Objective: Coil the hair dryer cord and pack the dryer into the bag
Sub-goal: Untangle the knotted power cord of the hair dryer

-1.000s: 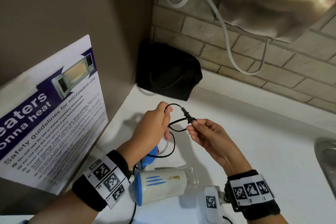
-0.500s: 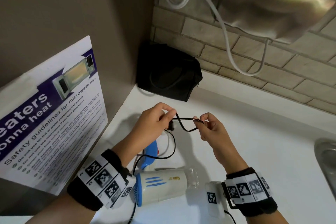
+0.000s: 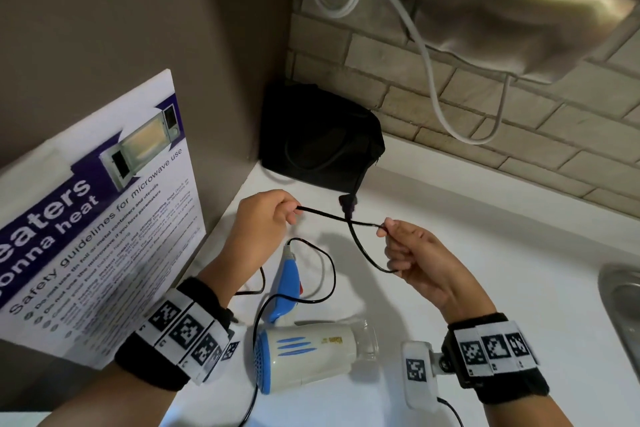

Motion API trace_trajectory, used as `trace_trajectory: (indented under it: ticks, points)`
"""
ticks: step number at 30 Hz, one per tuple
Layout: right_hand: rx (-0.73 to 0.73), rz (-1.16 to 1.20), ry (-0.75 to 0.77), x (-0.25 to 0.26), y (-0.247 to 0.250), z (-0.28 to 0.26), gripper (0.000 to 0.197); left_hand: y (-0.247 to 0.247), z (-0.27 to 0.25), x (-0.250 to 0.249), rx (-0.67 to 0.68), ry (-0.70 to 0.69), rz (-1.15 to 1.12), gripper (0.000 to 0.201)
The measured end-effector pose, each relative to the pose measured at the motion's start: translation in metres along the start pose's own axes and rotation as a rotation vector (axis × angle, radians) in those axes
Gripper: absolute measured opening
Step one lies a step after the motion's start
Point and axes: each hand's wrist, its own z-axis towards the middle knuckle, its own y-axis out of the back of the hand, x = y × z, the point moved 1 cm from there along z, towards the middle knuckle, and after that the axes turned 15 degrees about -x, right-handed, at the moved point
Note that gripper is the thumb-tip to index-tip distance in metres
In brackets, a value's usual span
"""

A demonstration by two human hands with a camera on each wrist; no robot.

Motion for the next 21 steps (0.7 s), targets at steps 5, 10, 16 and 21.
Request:
trace_trajectory:
  ticks: [5, 10, 16, 21]
  points:
    - [-0.019, -0.192, 0.009, 0.001, 0.003, 0.003, 0.027, 0.000, 0.003, 0.005, -0.031, 0.028, -0.012, 0.029]
    - [-0.035, -0.334, 0.075, 0.009, 0.006, 0.002, 0.030, 0.001, 0.005, 0.006, -0.050, 0.017, 0.004, 0.028]
    - [-0.040, -0.675, 0.319, 0.026, 0.014, 0.002, 0.021, -0.001, 0.005, 0.003, 0.027, 0.021, 0.012, 0.026]
    - [0.087, -0.582, 0.257, 0.030, 0.019, 0.003, 0.057, -0.004, 0.001, -0.008, 0.136, 0.021, 0.008, 0.026]
